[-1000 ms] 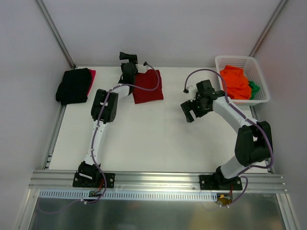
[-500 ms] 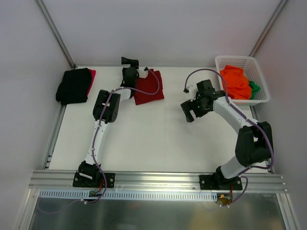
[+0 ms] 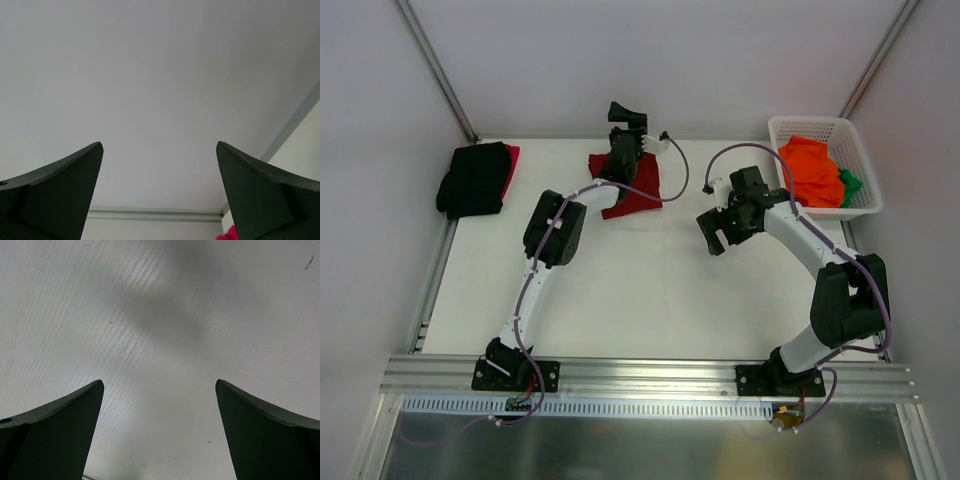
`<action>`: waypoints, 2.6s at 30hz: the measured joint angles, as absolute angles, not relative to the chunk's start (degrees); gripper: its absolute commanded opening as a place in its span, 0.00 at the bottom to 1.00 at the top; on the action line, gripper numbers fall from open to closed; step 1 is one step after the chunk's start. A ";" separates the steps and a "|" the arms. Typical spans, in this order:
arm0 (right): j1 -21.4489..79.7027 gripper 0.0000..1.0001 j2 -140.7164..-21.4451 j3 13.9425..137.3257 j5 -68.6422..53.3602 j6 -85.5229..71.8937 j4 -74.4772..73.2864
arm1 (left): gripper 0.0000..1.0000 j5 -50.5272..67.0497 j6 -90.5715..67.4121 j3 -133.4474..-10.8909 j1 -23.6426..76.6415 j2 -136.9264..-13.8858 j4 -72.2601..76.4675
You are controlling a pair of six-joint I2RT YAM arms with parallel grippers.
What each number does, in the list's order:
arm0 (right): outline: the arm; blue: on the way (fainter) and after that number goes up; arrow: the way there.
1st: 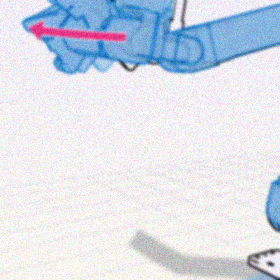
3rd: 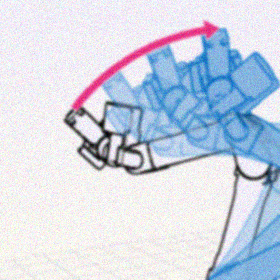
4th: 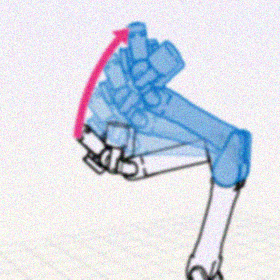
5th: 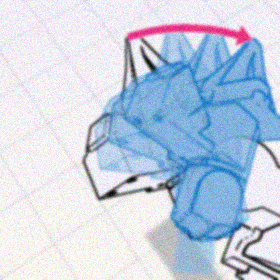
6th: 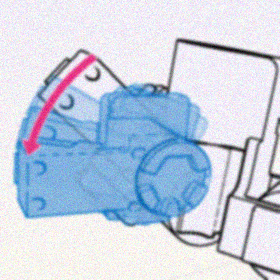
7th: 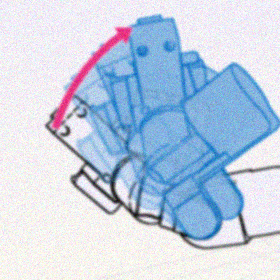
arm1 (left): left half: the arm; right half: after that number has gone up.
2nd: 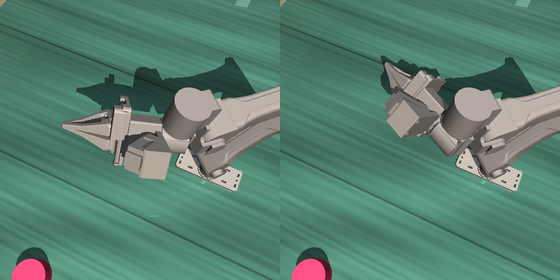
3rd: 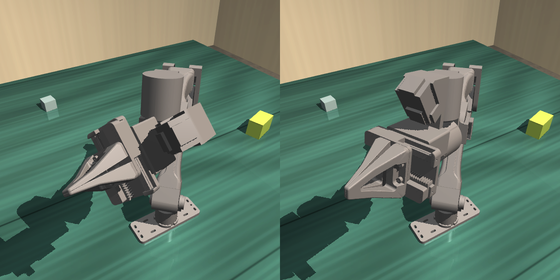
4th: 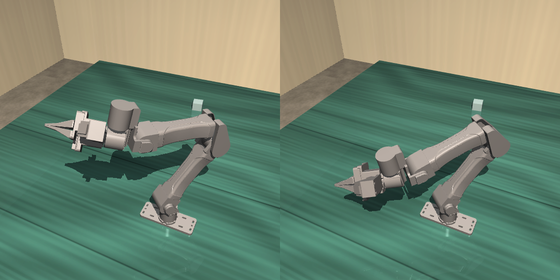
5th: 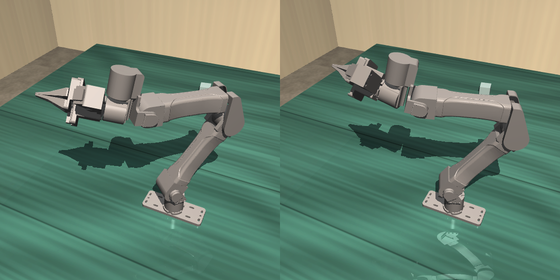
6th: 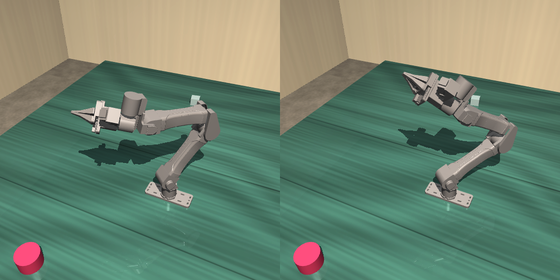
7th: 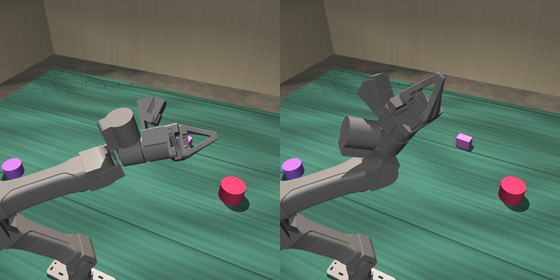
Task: Fold and stack the t-shirts
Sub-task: Fold the tshirt
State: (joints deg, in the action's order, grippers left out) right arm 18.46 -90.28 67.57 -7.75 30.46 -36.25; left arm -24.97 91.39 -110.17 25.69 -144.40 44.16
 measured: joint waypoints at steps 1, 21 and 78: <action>18.46 0.99 -90.28 67.57 -7.73 30.46 -36.23 | 0.99 -24.67 91.42 -109.51 26.65 -143.92 45.01; 17.06 0.99 -87.88 67.55 -7.55 30.44 -36.25 | 0.99 -23.22 88.66 -111.79 31.79 -152.79 42.09; 2.96 0.99 -134.54 106.98 -50.52 -7.07 -14.55 | 0.92 57.25 -23.20 -100.73 -5.15 -135.66 -13.98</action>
State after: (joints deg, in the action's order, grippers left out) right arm 2.96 -134.54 106.98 -50.52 -7.07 -14.55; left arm 57.25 -23.20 -100.73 -5.15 -135.66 -13.98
